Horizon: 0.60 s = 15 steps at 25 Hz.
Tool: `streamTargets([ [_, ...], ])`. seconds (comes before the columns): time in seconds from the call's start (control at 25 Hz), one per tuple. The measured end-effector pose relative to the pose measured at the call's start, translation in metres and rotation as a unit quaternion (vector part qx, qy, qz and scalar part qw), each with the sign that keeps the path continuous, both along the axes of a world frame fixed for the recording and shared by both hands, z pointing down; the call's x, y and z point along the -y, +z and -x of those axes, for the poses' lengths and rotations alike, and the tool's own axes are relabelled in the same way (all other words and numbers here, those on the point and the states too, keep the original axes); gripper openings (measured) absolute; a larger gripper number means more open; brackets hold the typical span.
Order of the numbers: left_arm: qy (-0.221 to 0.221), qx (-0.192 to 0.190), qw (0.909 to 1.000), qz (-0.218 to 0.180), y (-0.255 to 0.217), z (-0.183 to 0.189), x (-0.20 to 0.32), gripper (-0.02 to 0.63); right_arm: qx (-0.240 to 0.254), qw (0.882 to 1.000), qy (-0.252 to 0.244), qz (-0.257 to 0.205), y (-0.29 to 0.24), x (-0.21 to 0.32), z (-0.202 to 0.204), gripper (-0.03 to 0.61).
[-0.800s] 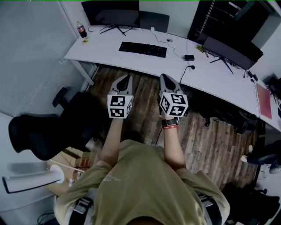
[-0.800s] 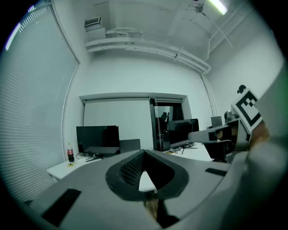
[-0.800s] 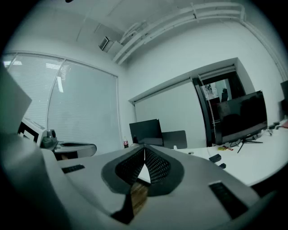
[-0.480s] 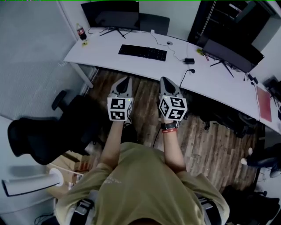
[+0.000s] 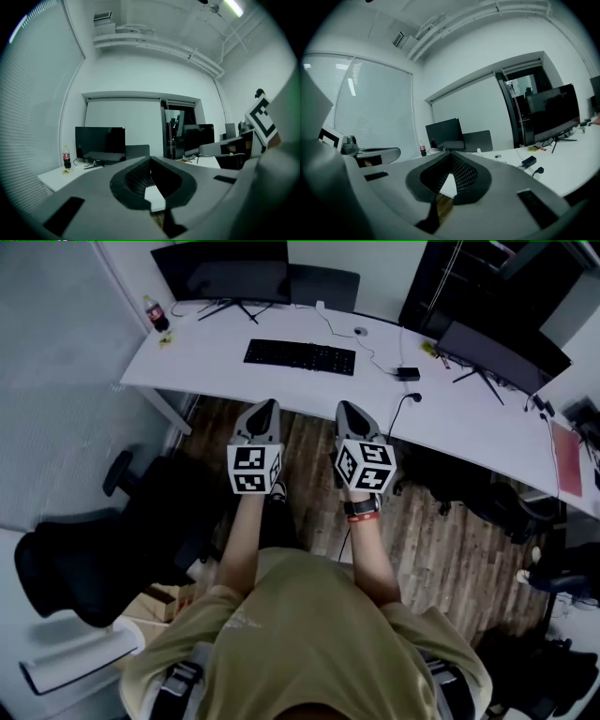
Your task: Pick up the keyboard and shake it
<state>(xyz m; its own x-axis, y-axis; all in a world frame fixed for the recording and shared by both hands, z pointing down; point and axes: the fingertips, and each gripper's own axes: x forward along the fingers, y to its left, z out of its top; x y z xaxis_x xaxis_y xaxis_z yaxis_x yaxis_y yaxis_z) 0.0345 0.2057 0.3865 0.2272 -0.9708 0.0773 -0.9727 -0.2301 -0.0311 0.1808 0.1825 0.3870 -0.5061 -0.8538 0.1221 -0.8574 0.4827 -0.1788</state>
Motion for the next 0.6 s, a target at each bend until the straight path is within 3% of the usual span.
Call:
streamTargets([
  [0.36,0.031,-0.022,0.9985,0.038,0.002,0.042,0.122,0.020,-0.020,0.999,0.022,0.023,-0.005,0.111,0.049,0.025],
  [0.6,0.042,-0.015,0.9975,0.056,0.015,0.065,0.179,0.020,-0.038,0.997,0.033,0.054,0.011,0.168,0.074,0.025],
])
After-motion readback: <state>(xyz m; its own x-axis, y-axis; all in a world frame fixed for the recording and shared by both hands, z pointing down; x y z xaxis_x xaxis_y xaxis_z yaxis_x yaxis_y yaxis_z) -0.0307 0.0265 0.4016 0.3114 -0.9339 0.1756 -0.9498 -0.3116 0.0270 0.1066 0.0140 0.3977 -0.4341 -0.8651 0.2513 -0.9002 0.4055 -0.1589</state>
